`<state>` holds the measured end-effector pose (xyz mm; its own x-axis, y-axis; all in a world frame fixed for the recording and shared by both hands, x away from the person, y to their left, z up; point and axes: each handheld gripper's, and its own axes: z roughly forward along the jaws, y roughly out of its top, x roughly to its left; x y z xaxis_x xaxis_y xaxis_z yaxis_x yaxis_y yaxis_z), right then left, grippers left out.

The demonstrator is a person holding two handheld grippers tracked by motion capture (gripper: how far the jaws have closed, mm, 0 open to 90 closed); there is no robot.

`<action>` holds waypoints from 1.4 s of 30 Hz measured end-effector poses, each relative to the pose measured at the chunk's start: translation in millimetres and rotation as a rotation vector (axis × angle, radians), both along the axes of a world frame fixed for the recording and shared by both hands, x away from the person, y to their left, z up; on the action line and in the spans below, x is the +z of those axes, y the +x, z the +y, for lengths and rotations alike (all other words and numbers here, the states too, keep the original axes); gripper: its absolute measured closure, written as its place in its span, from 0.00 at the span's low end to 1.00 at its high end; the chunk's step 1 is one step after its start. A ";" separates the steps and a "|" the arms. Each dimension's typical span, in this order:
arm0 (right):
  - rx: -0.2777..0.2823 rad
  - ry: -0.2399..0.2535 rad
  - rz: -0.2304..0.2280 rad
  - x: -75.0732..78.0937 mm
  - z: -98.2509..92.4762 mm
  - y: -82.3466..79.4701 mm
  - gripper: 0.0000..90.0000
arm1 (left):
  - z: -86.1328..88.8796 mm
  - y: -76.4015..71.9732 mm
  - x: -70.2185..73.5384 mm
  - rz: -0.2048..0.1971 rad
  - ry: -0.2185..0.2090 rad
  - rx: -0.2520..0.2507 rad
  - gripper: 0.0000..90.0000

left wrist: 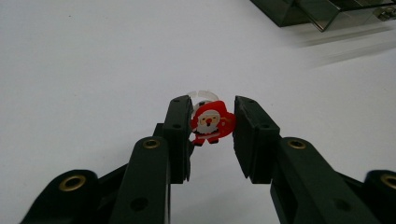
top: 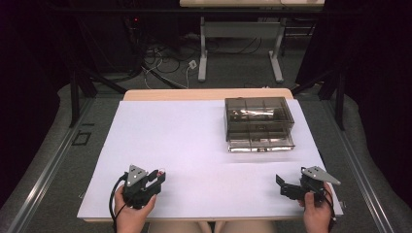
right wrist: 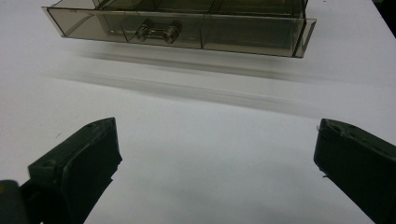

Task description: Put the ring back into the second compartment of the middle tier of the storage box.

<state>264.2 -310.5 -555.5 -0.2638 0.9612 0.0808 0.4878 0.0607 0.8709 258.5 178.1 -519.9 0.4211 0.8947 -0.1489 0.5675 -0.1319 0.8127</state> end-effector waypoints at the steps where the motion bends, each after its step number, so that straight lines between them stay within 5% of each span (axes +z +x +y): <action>1: 0.000 0.000 0.001 0.0 0.0 0.0 0.00 | -1.0 1.3 0.5 -0.002 0.001 -0.004 0.75; 42: -0.005 0.014 -0.007 0.0 -2.4 -1.5 0.00 | -45.8 60.4 62.4 -0.018 -0.029 -0.131 0.75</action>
<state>262.7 -312.9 -555.4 -0.2597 0.9613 0.0921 0.4820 0.0463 0.8750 318.9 132.3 -457.5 0.5370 0.8272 -0.1656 0.5323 -0.1800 0.8272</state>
